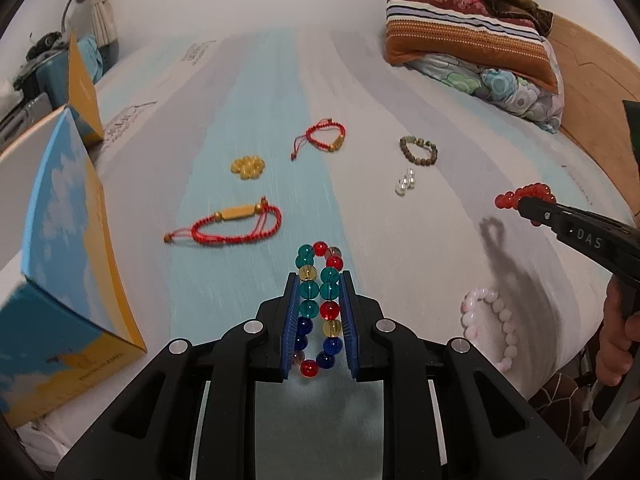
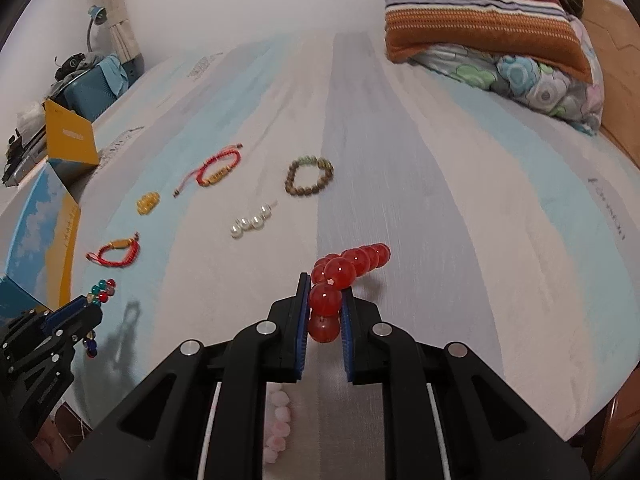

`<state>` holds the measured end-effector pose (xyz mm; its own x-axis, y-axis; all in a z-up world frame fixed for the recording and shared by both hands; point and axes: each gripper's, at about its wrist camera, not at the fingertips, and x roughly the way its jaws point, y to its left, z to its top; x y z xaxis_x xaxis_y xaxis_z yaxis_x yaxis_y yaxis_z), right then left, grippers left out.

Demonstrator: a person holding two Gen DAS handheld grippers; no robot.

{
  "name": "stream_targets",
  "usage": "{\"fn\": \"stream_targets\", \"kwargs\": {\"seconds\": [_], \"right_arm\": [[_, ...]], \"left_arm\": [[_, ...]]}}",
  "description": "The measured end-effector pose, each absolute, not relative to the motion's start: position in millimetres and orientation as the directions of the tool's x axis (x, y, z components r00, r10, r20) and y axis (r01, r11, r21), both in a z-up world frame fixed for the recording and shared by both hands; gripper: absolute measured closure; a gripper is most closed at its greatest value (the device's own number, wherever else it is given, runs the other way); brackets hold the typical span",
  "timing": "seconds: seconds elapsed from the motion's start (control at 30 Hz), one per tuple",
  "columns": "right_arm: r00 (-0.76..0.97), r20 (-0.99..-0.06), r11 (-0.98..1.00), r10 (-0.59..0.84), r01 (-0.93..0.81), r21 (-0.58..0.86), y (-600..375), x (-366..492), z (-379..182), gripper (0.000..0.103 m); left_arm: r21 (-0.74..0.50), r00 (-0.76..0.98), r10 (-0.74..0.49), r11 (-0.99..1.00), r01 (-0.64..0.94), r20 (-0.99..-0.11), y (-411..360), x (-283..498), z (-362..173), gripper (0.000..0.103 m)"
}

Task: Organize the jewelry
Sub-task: 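Carry both bead bracelets over the white box with both grippers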

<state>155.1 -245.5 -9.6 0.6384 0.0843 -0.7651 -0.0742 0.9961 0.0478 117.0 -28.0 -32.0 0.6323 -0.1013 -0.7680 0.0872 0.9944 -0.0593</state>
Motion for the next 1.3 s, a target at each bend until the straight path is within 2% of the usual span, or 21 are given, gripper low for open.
{"fn": "stream_targets", "kwargs": {"seconds": [0.47, 0.8, 0.93, 1.3], "right_arm": [[0.691, -0.711, 0.985, 0.13, -0.173, 0.013, -189.4, 160.0, 64.4, 0.09], [0.7, -0.673, 0.945, 0.24, -0.326, -0.003, -91.4, 153.2, 106.2, 0.09], [0.688, -0.666, 0.915, 0.29, -0.403, -0.019, -38.9, 144.7, 113.5, 0.09], [0.578, -0.702, 0.804, 0.416, -0.594, -0.012, 89.7, 113.6, 99.0, 0.09]], "left_arm": [[-0.056, 0.682, -0.057, 0.998, 0.025, -0.729, 8.6, 126.8, 33.0, 0.084], [-0.032, 0.702, 0.066, 0.992, -0.125, -0.709, 91.0, 105.0, 74.9, 0.084], [0.0, 0.693, 0.157, 0.975, -0.221, -0.704, 132.1, 87.6, 86.5, 0.084], [0.002, 0.622, 0.274, 0.916, -0.401, -0.733, 230.6, 44.4, 79.3, 0.084]]}}
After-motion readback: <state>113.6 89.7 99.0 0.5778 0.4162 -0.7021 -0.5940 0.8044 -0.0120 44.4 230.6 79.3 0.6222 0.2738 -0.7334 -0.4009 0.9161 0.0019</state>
